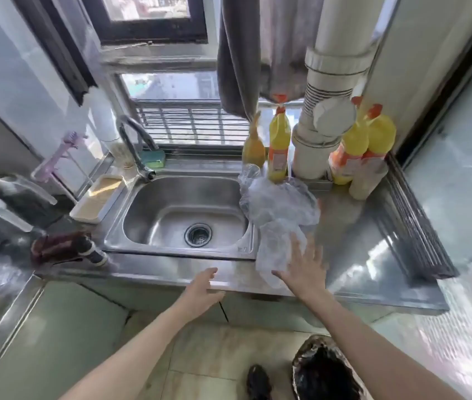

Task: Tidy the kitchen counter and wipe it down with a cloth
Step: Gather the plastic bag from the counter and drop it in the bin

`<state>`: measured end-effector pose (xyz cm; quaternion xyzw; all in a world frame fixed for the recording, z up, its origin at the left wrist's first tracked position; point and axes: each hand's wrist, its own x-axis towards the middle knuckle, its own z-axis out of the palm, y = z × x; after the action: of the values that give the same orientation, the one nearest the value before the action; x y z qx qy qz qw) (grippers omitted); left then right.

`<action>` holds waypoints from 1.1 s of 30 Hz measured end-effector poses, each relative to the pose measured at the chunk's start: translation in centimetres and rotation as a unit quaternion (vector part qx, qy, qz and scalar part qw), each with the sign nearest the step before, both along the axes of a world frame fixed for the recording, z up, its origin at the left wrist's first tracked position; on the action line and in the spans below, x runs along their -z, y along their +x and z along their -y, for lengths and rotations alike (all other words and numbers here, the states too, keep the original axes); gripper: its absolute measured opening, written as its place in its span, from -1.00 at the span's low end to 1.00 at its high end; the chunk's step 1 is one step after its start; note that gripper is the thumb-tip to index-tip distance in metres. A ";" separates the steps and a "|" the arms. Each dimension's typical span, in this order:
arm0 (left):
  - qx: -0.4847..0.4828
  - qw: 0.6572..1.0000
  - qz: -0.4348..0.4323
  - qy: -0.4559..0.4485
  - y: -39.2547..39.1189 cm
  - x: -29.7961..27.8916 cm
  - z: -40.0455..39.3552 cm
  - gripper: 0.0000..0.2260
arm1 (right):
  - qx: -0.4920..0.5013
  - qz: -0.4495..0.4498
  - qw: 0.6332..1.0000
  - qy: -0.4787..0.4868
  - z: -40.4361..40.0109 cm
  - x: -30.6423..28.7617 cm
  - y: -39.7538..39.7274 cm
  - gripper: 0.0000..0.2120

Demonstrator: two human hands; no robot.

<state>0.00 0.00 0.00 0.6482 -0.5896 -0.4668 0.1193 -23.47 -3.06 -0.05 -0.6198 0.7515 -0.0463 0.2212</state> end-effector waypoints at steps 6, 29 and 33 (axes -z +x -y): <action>0.050 0.996 0.056 0.038 -0.9 2.4 4.1 -0.46 | 0.033 0.065 0.993 0.091 2.5 3.9 -1.1 -0.09; 0.299 0.932 -0.200 0.036 -8.4 -1.9 2.9 -0.43 | 0.282 0.611 0.737 -0.058 -8.2 -2.2 2.0 -0.73; 0.293 0.948 -0.121 -0.006 -10.6 -1.6 0.9 -0.70 | 0.318 0.556 0.764 -0.077 -12.0 -3.4 -0.2 -0.83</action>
<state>-10.61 -0.86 1.61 0.3848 -0.7378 -0.5522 0.0518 -23.64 8.93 3.31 -0.2260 0.6451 -0.5076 0.5245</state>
